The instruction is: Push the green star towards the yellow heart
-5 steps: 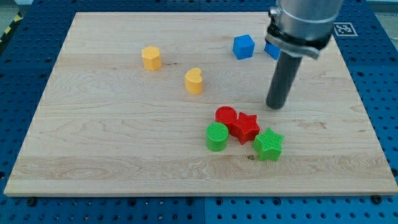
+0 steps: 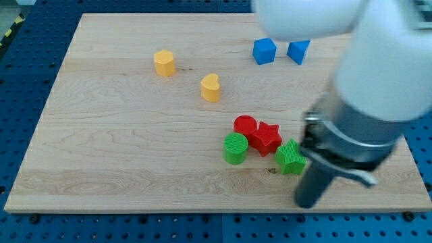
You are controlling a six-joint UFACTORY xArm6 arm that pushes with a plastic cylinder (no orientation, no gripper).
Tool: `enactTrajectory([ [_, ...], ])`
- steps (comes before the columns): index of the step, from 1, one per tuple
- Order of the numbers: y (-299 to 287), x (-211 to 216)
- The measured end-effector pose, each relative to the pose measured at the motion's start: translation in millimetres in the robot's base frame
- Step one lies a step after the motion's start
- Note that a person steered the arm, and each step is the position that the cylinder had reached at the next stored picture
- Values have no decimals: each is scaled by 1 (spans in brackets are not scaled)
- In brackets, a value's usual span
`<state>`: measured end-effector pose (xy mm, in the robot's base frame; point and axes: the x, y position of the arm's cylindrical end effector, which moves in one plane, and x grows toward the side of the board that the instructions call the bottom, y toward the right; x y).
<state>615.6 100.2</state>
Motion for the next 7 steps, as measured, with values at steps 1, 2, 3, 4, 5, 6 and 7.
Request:
enactTrajectory([
  [1,-18,-4],
  [2,-18,-24],
  [3,-18,-51],
  [4,-18,-64],
  [5,-16,-52],
  [6,-9,-37],
  [7,-5,-61],
])
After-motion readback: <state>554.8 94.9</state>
